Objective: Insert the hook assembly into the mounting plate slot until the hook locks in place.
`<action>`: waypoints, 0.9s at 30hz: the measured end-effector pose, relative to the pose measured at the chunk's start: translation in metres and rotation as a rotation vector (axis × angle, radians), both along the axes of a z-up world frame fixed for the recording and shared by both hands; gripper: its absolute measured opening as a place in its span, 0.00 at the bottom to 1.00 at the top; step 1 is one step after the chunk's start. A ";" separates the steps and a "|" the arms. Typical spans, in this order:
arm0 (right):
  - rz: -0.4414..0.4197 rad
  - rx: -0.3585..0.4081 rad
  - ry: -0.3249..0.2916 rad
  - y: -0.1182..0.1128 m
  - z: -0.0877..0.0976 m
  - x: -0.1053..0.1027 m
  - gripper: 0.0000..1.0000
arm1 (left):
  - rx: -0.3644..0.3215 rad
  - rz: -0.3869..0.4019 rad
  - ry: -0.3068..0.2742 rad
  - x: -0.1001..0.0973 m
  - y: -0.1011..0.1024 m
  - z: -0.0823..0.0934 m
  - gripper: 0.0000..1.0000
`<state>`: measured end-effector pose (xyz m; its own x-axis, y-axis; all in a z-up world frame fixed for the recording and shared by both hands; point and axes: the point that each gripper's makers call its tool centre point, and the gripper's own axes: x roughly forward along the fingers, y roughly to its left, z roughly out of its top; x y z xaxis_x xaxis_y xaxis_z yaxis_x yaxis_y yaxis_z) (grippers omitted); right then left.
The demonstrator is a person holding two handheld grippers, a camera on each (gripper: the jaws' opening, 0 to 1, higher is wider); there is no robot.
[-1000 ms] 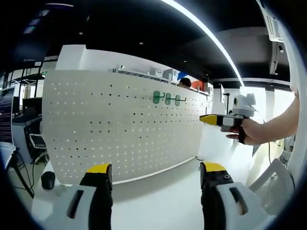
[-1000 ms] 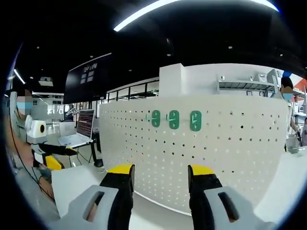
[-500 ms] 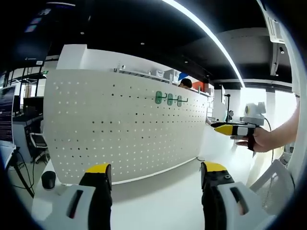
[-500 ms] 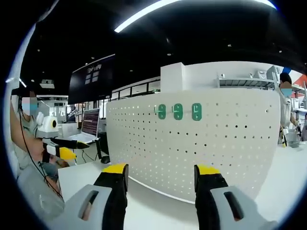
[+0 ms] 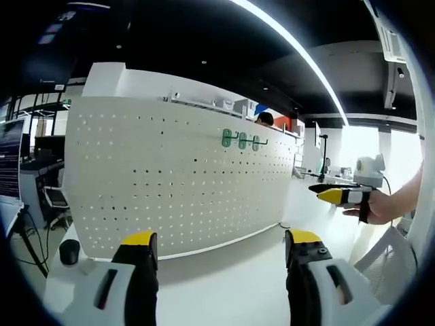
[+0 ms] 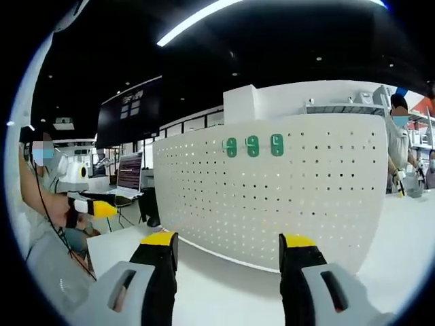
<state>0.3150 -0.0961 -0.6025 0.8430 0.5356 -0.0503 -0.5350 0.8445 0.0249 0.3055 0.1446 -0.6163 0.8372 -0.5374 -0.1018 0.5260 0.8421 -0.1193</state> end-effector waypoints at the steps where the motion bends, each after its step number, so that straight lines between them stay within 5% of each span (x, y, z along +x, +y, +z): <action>1: -0.001 0.002 0.000 0.000 0.000 0.000 0.58 | 0.002 -0.001 0.000 0.000 0.000 0.000 0.79; 7: -0.003 0.004 -0.002 0.001 0.002 0.001 0.58 | -0.008 -0.018 0.000 0.001 -0.005 0.002 0.79; 14: -0.002 -0.005 -0.008 0.001 0.003 -0.001 0.57 | 0.072 -0.120 -0.001 0.013 -0.031 -0.003 0.79; 20: -0.002 -0.009 -0.014 0.002 0.003 -0.006 0.57 | 0.131 -0.290 0.049 0.018 -0.073 -0.017 0.79; 27: -0.001 -0.020 -0.029 0.003 0.005 -0.011 0.57 | 0.198 -0.399 0.073 0.035 -0.110 -0.026 0.79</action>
